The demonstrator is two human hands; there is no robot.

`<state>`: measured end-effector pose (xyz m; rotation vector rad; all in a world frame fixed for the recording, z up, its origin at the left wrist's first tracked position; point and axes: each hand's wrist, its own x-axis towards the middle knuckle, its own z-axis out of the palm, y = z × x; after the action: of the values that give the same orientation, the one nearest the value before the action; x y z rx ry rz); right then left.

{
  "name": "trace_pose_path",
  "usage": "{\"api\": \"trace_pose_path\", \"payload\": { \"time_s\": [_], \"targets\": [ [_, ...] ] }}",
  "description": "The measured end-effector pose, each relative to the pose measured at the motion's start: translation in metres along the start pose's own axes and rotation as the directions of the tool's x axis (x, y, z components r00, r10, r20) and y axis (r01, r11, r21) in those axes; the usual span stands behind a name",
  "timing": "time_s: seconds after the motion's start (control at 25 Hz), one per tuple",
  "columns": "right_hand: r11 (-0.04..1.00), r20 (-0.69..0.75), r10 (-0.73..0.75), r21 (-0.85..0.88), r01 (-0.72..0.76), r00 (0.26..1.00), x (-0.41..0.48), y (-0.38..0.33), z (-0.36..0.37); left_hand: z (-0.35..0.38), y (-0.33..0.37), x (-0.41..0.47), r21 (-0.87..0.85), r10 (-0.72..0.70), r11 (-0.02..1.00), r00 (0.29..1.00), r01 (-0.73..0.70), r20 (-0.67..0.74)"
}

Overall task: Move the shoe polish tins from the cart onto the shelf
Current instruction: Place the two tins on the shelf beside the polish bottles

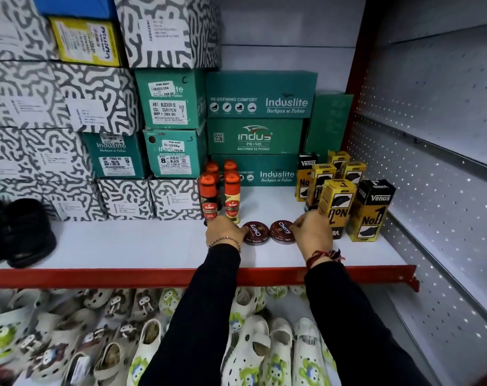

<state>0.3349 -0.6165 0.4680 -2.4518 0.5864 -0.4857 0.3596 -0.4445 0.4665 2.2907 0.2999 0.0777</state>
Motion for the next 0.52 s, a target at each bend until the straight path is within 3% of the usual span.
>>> {"api": "trace_pose_path", "payload": {
  "time_s": [0.2, 0.28, 0.4, 0.52],
  "targets": [
    [0.927, -0.067, -0.345, 0.133, 0.352, 0.936, -0.010, -0.011, -0.007, -0.018, 0.007, -0.019, -0.013, 0.155, 0.987, 0.975, -0.159, -0.157],
    [0.876, -0.067, -0.476, 0.054, 0.480, 0.877, -0.011, -0.021, -0.011, -0.031, 0.007, -0.027, 0.016, 0.277, 0.960, 0.933, -0.281, -0.231],
    [0.796, -0.071, -0.604, -0.085, 0.599, 0.793, -0.019, -0.043, -0.015, -0.050, 0.002, -0.036, 0.188, 0.471, 0.881, 0.837, -0.434, -0.279],
    [0.743, -0.055, -0.670, -0.071, 0.666, 0.741, -0.034, -0.068, -0.013, -0.074, -0.009, -0.044, 0.347, 0.529, 0.839, 0.778, -0.419, -0.339]
  ]
}}
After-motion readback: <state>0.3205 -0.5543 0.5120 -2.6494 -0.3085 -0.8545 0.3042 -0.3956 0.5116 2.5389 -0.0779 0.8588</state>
